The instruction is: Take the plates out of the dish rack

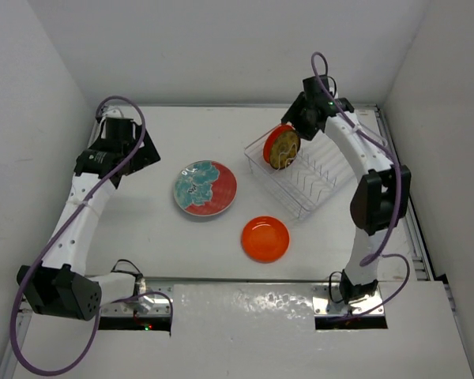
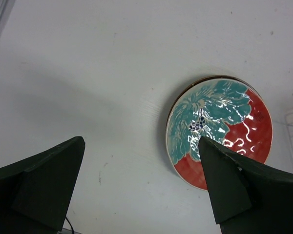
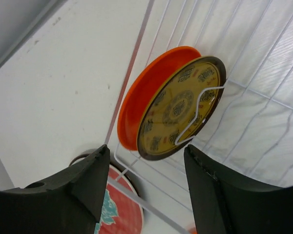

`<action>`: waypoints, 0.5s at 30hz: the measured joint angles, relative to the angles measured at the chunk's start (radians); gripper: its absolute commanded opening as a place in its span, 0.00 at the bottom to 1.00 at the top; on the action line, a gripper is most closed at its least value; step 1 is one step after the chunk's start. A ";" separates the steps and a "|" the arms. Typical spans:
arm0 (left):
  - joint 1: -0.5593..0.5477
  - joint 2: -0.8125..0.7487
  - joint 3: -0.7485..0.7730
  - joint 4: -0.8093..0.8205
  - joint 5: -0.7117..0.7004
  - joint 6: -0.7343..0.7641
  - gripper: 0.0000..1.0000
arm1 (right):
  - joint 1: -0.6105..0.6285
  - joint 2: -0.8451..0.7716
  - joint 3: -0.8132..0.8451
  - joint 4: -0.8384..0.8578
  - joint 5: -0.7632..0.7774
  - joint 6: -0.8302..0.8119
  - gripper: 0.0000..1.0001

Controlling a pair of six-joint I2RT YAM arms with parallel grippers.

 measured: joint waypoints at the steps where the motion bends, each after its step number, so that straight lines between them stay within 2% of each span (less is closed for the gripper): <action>1: 0.000 0.000 -0.010 0.009 0.010 0.009 0.99 | -0.005 0.030 0.013 0.002 -0.006 0.020 0.56; 9: 0.000 -0.004 -0.148 0.048 0.030 0.042 0.99 | 0.002 0.130 0.065 -0.004 -0.014 0.114 0.46; 11: 0.000 -0.004 -0.158 0.048 0.031 0.044 0.99 | 0.002 0.130 0.065 -0.005 -0.006 0.125 0.42; 15: 0.000 -0.007 -0.158 0.061 0.028 0.050 0.99 | 0.002 0.137 0.067 -0.009 0.011 0.139 0.40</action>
